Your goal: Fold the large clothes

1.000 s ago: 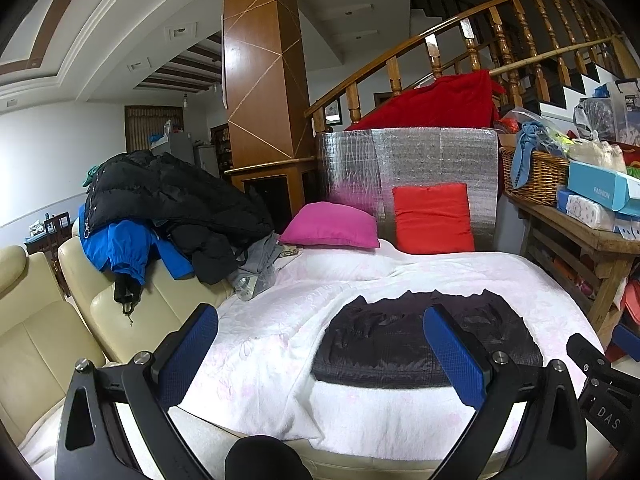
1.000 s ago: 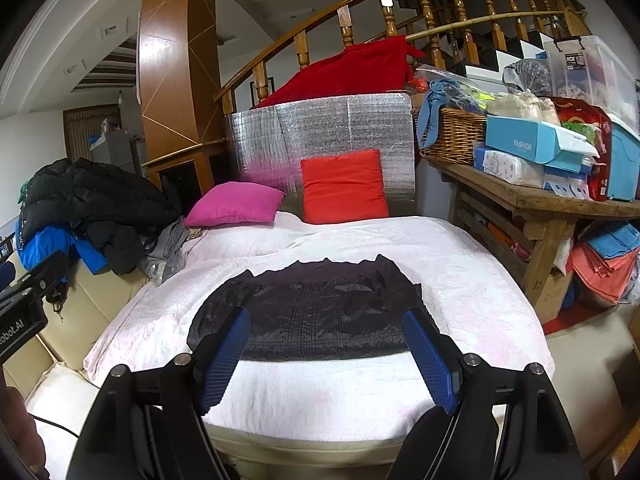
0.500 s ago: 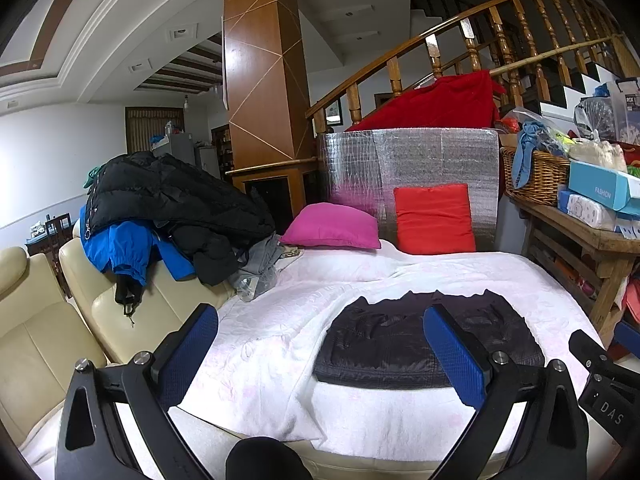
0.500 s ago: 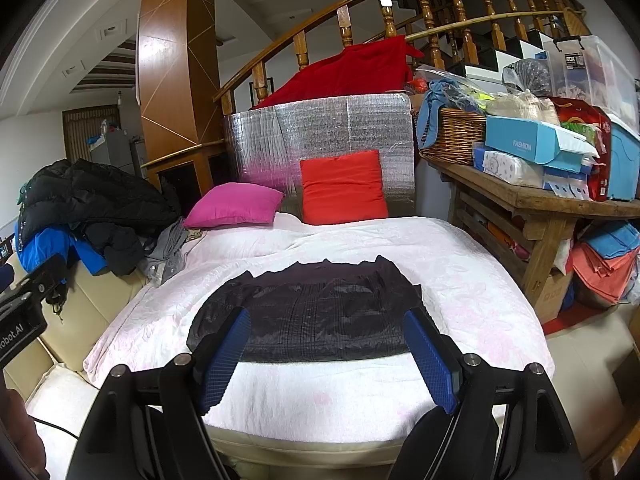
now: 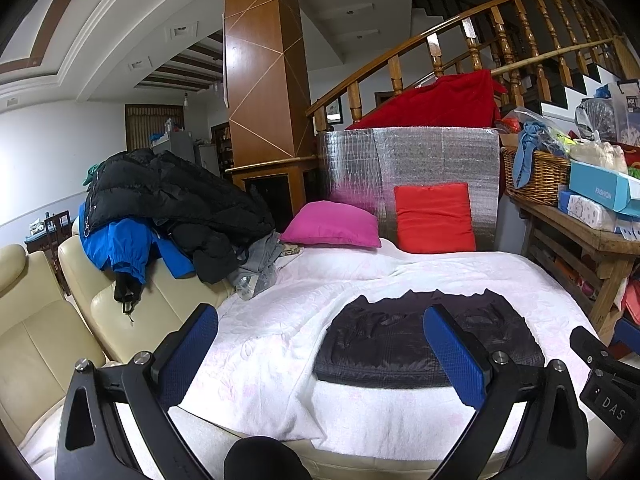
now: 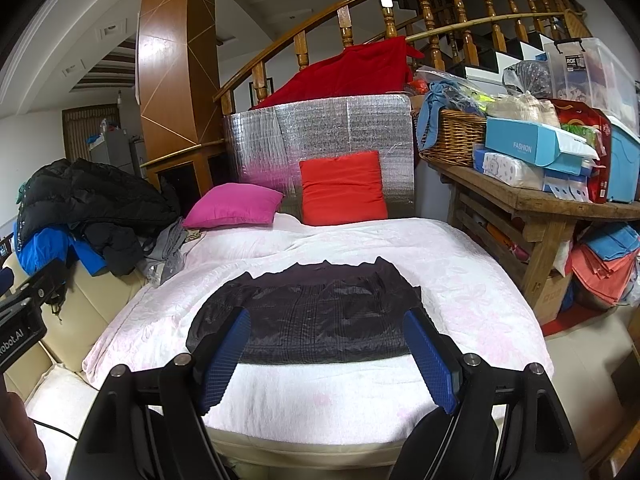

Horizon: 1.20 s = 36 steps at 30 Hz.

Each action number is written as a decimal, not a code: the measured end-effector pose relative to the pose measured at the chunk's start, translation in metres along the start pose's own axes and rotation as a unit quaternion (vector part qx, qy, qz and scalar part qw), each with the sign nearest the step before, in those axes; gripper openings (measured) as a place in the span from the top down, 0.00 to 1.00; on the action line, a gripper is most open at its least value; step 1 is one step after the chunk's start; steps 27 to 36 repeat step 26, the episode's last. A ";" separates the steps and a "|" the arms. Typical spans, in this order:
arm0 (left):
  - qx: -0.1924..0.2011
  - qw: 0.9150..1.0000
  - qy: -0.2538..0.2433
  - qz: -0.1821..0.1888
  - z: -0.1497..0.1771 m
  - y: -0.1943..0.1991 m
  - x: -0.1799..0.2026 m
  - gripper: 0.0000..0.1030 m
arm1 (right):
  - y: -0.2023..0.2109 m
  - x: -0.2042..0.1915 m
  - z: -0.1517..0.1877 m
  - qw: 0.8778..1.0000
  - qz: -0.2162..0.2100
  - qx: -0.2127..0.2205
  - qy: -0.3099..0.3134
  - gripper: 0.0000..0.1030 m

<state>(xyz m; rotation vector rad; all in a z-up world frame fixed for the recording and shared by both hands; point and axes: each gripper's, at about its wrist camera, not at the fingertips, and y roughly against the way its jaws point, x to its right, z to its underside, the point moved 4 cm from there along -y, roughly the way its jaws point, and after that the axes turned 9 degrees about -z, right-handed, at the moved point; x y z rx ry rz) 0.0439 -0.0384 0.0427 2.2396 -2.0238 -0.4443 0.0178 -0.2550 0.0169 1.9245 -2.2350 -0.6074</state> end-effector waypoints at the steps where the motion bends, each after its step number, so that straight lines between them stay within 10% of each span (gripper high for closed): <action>1: 0.000 1.000 0.000 0.000 0.000 0.000 0.000 0.01 | 0.000 0.000 -0.001 1.000 0.000 0.000 0.001 0.21; 36: -0.023 1.000 0.010 0.002 0.007 -0.028 0.007 0.01 | -0.034 -0.002 -0.002 1.000 0.006 -0.024 0.006 0.21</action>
